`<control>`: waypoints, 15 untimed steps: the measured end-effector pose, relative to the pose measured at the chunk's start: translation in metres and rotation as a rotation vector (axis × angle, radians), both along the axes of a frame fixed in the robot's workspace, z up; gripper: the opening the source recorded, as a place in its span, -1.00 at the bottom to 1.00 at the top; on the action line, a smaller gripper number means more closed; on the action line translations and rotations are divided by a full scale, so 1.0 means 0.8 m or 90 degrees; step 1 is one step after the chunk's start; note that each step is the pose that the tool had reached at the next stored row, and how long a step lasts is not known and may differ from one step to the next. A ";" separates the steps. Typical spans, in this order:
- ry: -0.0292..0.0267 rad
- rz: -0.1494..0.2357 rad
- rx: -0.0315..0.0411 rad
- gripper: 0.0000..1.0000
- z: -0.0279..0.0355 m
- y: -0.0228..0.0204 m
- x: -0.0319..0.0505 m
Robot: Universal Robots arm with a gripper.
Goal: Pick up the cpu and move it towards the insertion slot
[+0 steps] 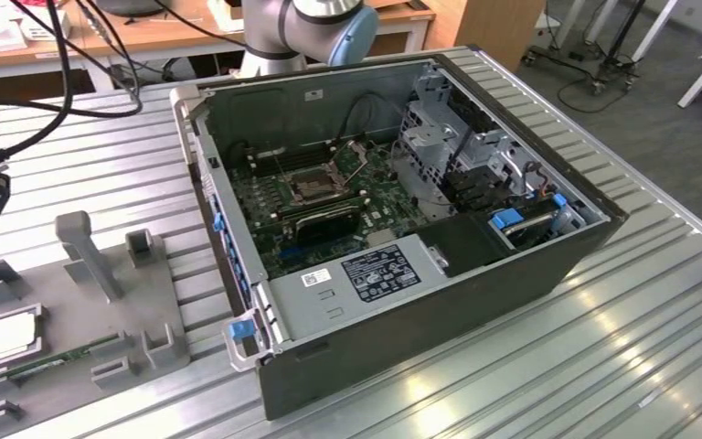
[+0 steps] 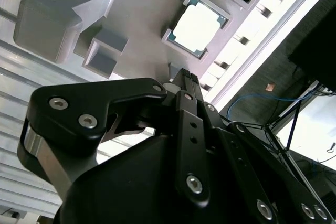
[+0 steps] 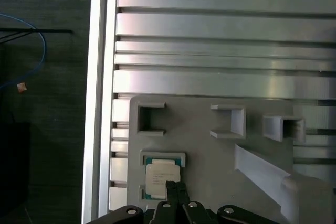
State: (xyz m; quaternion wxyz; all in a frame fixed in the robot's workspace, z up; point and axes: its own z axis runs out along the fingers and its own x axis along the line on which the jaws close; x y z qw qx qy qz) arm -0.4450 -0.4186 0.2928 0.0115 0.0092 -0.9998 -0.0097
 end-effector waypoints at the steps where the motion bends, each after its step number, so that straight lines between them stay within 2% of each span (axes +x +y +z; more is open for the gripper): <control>1: 0.0000 0.000 -0.0003 -0.79 -0.0014 0.0000 0.000; 9: 0.0000 0.000 -0.0033 -0.79 -0.0118 0.0000 0.000; 15: 0.0000 0.000 -0.0072 -0.79 -0.0176 0.0000 0.000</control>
